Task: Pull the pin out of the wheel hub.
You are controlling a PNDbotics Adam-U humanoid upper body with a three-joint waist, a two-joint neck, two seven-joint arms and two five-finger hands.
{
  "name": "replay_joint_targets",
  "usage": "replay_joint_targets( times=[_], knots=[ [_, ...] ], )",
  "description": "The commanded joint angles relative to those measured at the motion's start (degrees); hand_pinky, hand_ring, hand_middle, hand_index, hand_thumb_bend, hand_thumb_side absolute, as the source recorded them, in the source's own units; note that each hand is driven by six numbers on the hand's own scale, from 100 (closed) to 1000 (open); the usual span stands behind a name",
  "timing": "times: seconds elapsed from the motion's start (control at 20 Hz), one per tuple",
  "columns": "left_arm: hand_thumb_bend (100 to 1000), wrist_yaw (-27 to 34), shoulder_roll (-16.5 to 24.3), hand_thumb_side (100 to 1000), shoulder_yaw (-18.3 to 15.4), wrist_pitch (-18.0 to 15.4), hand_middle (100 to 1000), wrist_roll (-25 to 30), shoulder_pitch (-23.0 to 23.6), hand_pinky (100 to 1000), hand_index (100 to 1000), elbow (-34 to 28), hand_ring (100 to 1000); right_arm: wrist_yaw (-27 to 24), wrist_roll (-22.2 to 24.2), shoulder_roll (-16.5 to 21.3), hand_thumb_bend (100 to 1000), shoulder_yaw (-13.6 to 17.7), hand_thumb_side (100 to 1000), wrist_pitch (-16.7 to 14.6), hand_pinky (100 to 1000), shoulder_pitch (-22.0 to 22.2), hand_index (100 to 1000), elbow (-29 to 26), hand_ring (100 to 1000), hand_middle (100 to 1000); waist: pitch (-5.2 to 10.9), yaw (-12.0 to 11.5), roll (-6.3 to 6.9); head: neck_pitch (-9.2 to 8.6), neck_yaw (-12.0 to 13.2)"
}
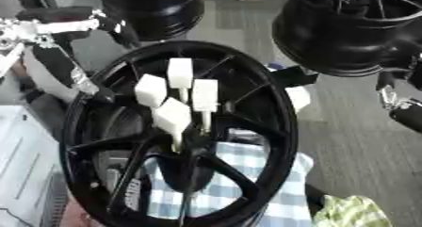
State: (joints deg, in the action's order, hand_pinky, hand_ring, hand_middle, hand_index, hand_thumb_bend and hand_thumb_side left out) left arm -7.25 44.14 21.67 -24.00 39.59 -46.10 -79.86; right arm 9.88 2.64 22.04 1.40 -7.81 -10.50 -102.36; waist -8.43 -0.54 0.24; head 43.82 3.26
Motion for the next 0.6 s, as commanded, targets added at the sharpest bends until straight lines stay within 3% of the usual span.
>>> replay_joint_targets(
  times=[0.05, 0.6],
  knots=[
    [669, -1.36, -0.24, 438, -0.36, -3.65, 752, 3.09, -1.76, 781, 838, 0.67, 754, -0.60, -0.18, 1.17, 100, 0.42, 287, -0.09, 750, -0.23, 922, -0.51, 796, 769, 1.00, -0.12, -0.06, 0.29, 0.13],
    [662, -2.52, -4.33, 434, 0.90, -4.58, 742, 6.51, -3.42, 779, 827, 4.09, 747, -0.73, -0.04, 0.95, 100, 0.29, 290, -0.13, 751, -0.19, 922, -0.46, 797, 769, 0.82, 0.03, -0.17, 0.29, 0.35]
  ],
)
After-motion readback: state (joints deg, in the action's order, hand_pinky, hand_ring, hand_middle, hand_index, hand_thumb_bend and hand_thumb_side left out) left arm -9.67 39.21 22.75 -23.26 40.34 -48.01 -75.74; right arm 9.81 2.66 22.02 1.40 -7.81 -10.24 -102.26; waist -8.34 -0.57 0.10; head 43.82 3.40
